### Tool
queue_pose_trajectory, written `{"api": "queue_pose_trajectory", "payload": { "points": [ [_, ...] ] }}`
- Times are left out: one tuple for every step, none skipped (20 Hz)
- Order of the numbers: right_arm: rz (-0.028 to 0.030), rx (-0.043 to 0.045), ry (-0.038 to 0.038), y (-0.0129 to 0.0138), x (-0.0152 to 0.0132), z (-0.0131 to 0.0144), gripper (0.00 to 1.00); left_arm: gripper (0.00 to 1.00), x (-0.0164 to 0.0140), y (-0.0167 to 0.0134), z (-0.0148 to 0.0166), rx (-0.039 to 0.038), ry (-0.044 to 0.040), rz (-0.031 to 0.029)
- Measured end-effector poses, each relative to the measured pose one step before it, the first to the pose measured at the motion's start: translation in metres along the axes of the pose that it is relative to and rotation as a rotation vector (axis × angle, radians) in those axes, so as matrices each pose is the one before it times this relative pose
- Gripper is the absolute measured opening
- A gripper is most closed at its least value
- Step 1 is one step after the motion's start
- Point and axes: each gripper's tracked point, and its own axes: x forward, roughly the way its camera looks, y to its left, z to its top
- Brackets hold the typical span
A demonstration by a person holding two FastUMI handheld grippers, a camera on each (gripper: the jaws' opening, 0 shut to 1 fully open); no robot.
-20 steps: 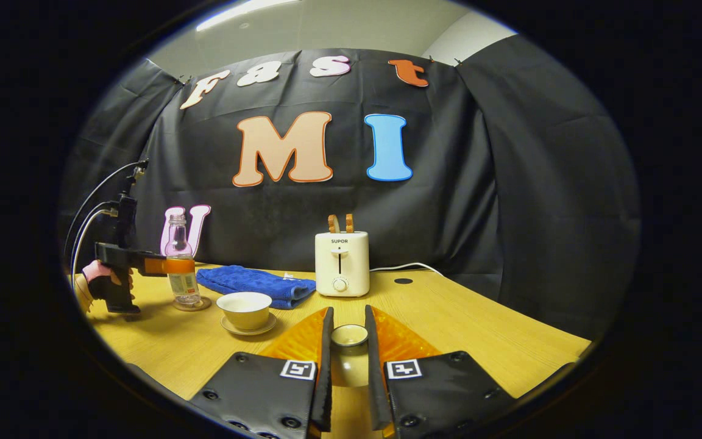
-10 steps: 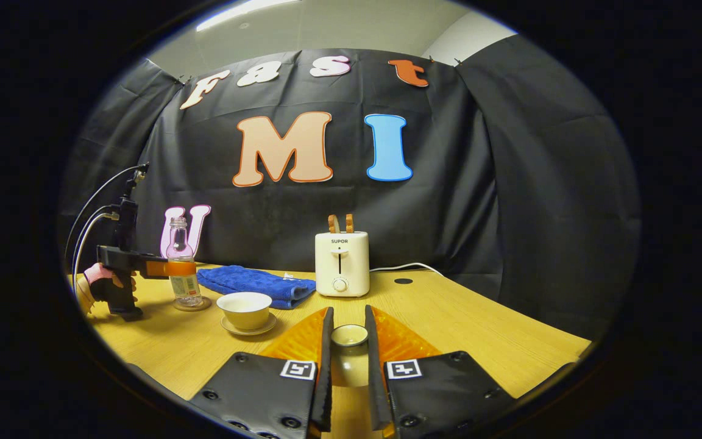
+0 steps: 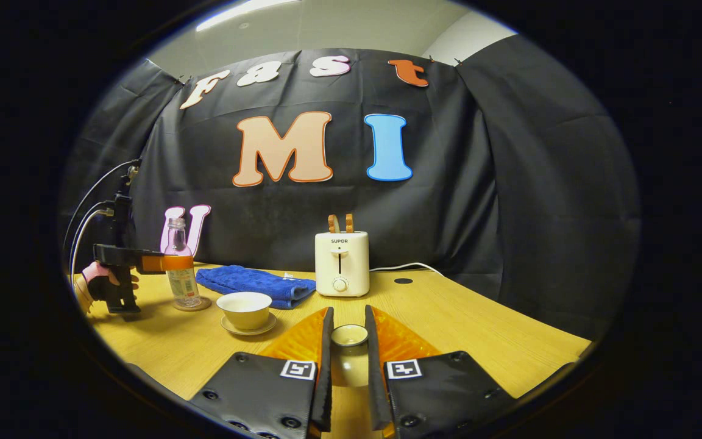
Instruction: Open the teacup lid with one hand, grasp the water bottle and pour water into the teacup with the other hand; after pouring, place the water bottle on the coaster and then close the teacup lid.
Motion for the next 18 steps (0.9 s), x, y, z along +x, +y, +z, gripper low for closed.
{"api": "queue_pose_trajectory", "payload": {
  "points": [
    [-0.00088,0.00034,0.00046,-0.00056,0.0002,0.00027,0.28,0.88,-0.00121,0.00242,-0.00056,-0.00229,0.00021,0.00814],
    [-0.00012,-0.00032,0.00018,0.00042,-0.00051,-0.00052,0.28,0.93,-0.002,0.00019,0.00126,-0.00835,-0.00708,0.00076],
    [-0.00009,0.00008,-0.00021,0.00018,0.00031,-0.00018,0.28,0.95,-0.00259,-0.00021,0.00136,-0.00921,-0.00482,0.0017],
    [0.00003,-0.00012,0.00019,-0.00021,-0.00012,0.00024,0.28,0.96,-0.00422,0.00142,0.00065,-0.00586,-0.00022,0.00759],
    [-0.00014,0.00009,0.00052,-0.00007,0.00036,-0.00031,0.28,0.95,-0.00474,0.00179,-0.00032,-0.00362,0.00006,0.00861],
    [0.00002,-0.00019,0.00057,0.00006,0.00022,-0.00007,0.28,0.95,-0.00654,0.00218,0.00008,-0.00301,-0.00119,0.00963],
    [-0.00001,0.00017,-0.00018,-0.00015,-0.00009,0.00029,0.28,0.95,-0.00708,0.00187,0.00056,0.00033,-0.00487,0.009],
    [-0.00003,-0.00026,-0.00013,-0.00008,0.0002,-0.00004,0.28,0.96,-0.00831,0.00191,0.00043,0.00371,-0.00858,0.01105],
    [-0.00004,0.00019,0.00009,0.00018,-0.00035,-0.00025,0.28,0.96,-0.00747,0.0023,0.0024,0.00435,-0.01388,0.00852],
    [0.00002,-0.00005,0.00023,-0.0002,0.00004,0.00017,0.28,0.95,-0.00558,0.00035,0.00066,0.00252,-0.01169,0.0029],
    [-0.00013,0.00005,-0.0003,0.00017,-0.00004,0.00018,0.28,0.95,-0.00543,0.00034,-0.00094,0.00448,-0.00378,-0.00067],
    [-0.00049,0.00013,-0.0003,-0.00009,0.00011,0.00022,0.28,0.95,-0.00417,0.00053,-0.00126,0.00577,-0.00121,0.00395],
    [-0.00142,-0.00016,-0.00072,-0.00046,-0.00038,-0.00025,0.28,0.95,-0.00226,0.00146,-0.00125,0.00306,-0.00224,0.00061],
    [-0.0013,0.00013,0.0006,-0.00031,-0.00007,0.00024,0.28,0.95,-0.00145,-0.00023,-0.00199,-0.00283,0.00064,-0.00236],
    [-0.00026,-0.00002,0.00035,0.00041,0.00045,-0.00045,0.28,0.95,-0.00207,-0.00165,-0.00394,-0.00833,0.01129,-0.00677],
    [-0.00014,0.00008,0.00027,0.00016,0.00001,0.0001,0.28,0.95,-0.00209,-0.00249,-0.00322,-0.00705,0.00673,-0.00776],
    [-0.00012,-0.00013,-0.00008,-0.00003,0.00025,-0.00015,0.28,0.95,-0.0027,-0.00107,-0.00143,-0.00438,0.00308,-0.00535],
    [-0.00039,-0.00003,-0.00004,-0.00027,-0.00042,0.0003,0.28,0.96,-0.00354,-0.00224,-0.0026,0.00076,-0.00003,-0.00811]
  ]
}}
